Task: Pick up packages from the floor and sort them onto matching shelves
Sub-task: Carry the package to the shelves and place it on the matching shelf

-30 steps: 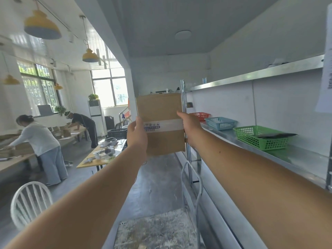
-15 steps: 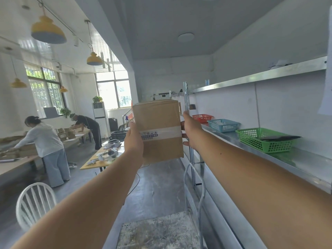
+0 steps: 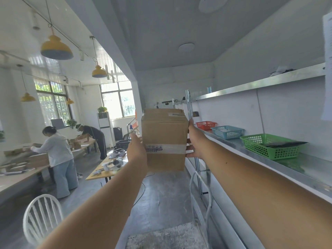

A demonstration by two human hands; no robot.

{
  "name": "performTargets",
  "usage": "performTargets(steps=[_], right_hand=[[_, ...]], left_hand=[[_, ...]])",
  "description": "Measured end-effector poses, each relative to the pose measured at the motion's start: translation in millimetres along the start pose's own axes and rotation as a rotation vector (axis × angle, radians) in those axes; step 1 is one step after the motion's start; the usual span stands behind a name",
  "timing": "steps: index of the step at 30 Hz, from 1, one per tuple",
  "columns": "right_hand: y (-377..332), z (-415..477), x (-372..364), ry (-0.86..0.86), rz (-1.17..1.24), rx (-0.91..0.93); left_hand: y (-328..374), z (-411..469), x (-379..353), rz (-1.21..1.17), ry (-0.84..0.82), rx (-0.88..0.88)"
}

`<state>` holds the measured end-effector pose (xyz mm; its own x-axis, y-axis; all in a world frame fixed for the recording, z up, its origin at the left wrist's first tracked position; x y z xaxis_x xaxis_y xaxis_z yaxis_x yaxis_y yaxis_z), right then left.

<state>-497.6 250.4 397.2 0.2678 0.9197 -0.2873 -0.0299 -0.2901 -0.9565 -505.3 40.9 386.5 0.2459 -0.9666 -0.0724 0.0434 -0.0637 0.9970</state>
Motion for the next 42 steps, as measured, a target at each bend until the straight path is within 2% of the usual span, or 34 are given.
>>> performTargets(steps=[8,12,14,17,22,27,33,36,42], right_hand=[[-4.2,-3.6,-4.1,-0.046,0.001,0.007],[-5.9,-3.4,-5.1,-0.055,0.013,0.008],[-6.8,-0.6,-5.2,-0.048,0.034,0.01],[-7.8,0.8,-5.3,-0.058,0.042,0.003],[-11.6,-4.0,-0.2,-0.019,0.075,0.042],[-12.2,5.5,6.0,0.052,0.136,0.117],[-11.0,-6.9,-1.1,-0.107,0.232,0.109],[-11.6,-9.9,-7.4,-0.201,0.247,0.14],[-11.6,-15.1,-10.7,-0.145,0.164,0.172]], left_hand=[[0.4,-2.6,3.7,-0.075,0.023,0.059],[2.8,-2.7,4.4,-0.11,0.016,0.009],[2.9,-1.5,5.7,-0.139,0.029,0.063],[2.8,-8.6,9.2,-0.139,-0.012,0.093],[0.1,-22.0,13.5,-0.1,-0.127,0.028],[-6.1,-9.0,22.8,-0.127,-0.143,0.022],[0.3,-16.6,22.7,-0.173,-0.197,0.042],[-0.4,-22.6,17.6,-0.207,-0.29,0.084],[-1.1,-27.9,22.8,-0.187,-0.324,0.082]])
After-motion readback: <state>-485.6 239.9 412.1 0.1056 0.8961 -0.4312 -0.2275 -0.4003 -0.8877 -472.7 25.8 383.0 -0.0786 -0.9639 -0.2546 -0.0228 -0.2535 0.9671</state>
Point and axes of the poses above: each hand's wrist, its own z-axis towards the middle knuckle, its own x-axis out of the back of the hand, y = z × x, the point moved 3 cm from there along z, towards the middle knuckle, and after that the axes turned 11 degrees about z, right-handed, at the moved point
